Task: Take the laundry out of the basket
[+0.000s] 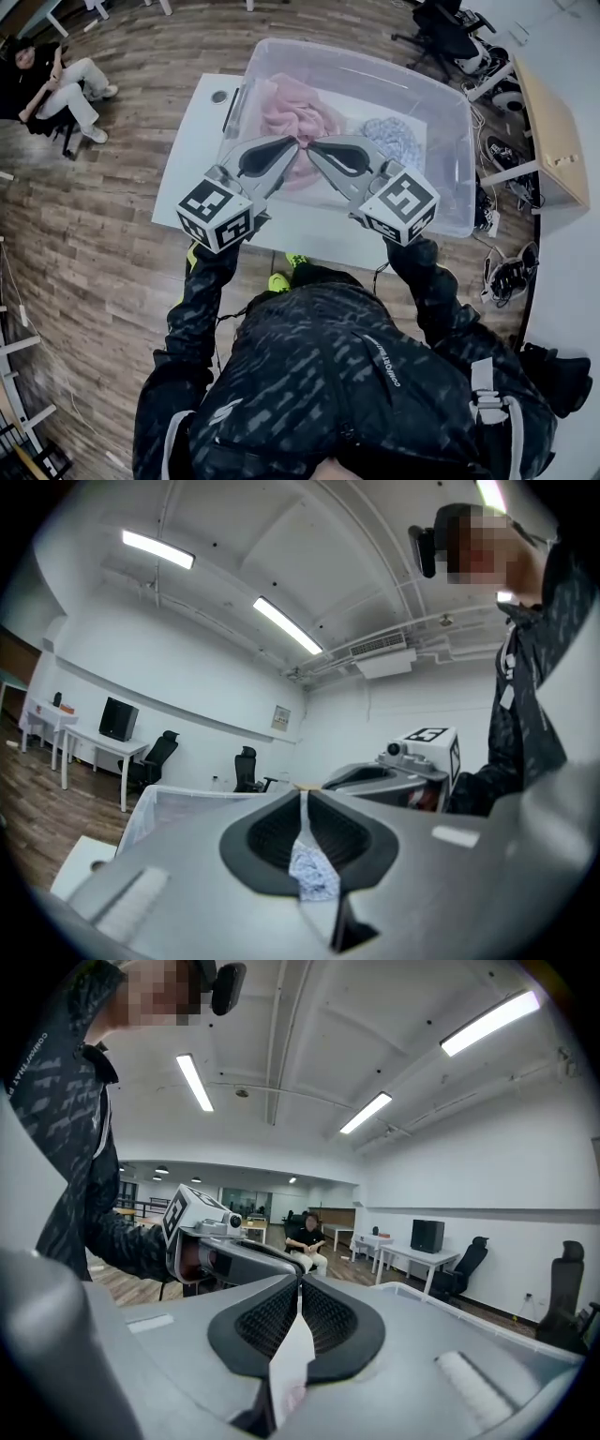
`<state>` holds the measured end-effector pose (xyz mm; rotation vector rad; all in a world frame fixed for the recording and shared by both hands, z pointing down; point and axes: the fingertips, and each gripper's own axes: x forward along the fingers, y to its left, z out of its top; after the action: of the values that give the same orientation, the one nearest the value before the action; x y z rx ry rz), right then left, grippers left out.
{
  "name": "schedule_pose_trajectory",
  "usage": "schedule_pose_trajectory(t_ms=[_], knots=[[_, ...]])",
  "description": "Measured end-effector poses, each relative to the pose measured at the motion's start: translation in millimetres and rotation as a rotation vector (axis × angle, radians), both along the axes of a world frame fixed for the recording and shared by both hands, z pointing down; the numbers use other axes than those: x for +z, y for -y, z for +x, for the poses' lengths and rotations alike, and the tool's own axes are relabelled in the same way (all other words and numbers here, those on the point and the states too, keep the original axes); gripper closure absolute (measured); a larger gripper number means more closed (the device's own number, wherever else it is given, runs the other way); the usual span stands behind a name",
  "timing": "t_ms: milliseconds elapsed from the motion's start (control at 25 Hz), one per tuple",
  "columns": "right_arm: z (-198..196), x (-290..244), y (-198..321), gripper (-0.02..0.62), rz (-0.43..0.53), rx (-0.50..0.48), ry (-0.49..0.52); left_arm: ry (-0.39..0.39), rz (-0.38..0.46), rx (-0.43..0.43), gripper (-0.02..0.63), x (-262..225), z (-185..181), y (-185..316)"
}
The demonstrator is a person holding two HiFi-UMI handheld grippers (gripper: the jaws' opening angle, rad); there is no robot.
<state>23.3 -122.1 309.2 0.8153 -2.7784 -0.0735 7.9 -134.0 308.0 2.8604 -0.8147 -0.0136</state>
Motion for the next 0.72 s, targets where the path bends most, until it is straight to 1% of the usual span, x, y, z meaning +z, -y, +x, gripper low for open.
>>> schedule_pose_trajectory(t_ms=[120,240,400,440,560,600,680,720], knots=[[5,-1,35,0.567,-0.011,-0.005,-0.033,0.028,-0.004,0.018,0.566,-2,11,32],[16,5,64,0.563,-0.028,0.008,-0.055,0.035,-0.030,0.006,0.544,6,20,63],[30,35,97,0.521,-0.083,0.037,-0.091,0.079,-0.088,-0.032,0.467,38,27,100],[33,44,106,0.520,-0.100,0.041,-0.100,0.094,-0.101,-0.039,0.459,47,28,109],[43,73,133,0.501,-0.152,0.051,-0.138,0.159,-0.147,-0.063,0.422,77,34,138],[48,86,141,0.479,-0.176,0.051,-0.156,0.186,-0.166,-0.074,0.393,90,35,147],[55,113,151,0.386,-0.227,0.035,-0.202,0.242,-0.205,-0.096,0.357,117,35,162],[58,126,154,0.361,-0.246,0.023,-0.226,0.270,-0.218,-0.105,0.340,129,34,169]])
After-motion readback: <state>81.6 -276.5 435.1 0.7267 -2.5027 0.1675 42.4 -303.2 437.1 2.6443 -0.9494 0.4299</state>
